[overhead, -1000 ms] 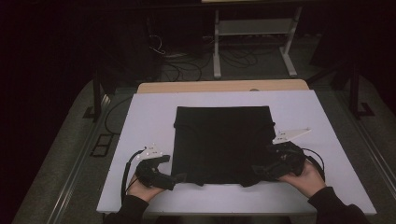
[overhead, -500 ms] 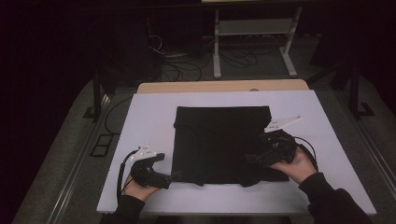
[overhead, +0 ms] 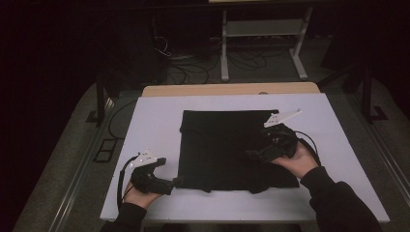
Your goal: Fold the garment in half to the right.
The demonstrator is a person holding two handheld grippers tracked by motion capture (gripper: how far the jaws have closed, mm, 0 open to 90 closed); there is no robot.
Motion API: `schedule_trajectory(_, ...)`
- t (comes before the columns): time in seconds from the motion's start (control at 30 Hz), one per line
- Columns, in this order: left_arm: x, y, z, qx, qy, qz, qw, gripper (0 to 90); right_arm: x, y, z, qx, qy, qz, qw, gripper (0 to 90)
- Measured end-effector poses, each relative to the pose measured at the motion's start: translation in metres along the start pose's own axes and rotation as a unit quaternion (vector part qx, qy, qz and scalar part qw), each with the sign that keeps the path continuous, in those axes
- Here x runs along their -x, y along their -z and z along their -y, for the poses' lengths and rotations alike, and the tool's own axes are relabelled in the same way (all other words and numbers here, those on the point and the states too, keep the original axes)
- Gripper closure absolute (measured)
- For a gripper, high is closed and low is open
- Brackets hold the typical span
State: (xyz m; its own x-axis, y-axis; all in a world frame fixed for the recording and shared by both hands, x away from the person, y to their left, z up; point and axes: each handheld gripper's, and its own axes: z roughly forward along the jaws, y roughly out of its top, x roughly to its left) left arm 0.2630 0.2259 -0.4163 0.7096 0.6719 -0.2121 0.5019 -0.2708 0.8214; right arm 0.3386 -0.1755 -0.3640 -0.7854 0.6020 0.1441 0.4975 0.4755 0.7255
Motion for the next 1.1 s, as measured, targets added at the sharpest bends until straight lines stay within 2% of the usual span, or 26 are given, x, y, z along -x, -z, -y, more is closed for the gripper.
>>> schedule_trajectory(0.67, -0.001, -0.002, 0.004, -0.013, -0.013, 0.001, 0.9998, 0.0, 0.015, -0.02, -0.041, -0.003, 0.008, 0.0, 1.0, 0.0)
schedule_trajectory(0.93, -0.002, 0.001, 0.007, -0.014, -0.011, -0.002, 0.9998, 0.0, 0.018, -0.035, -0.063, 0.002, 0.011, -0.002, 0.9999, 0.0)
schedule_trajectory(1.1, -0.002, -0.002, 0.011, -0.03, -0.017, 0.0, 0.9994, 0.0, 0.02, -0.048, -0.077, -0.005, 0.018, -0.001, 0.9998, 0.0)
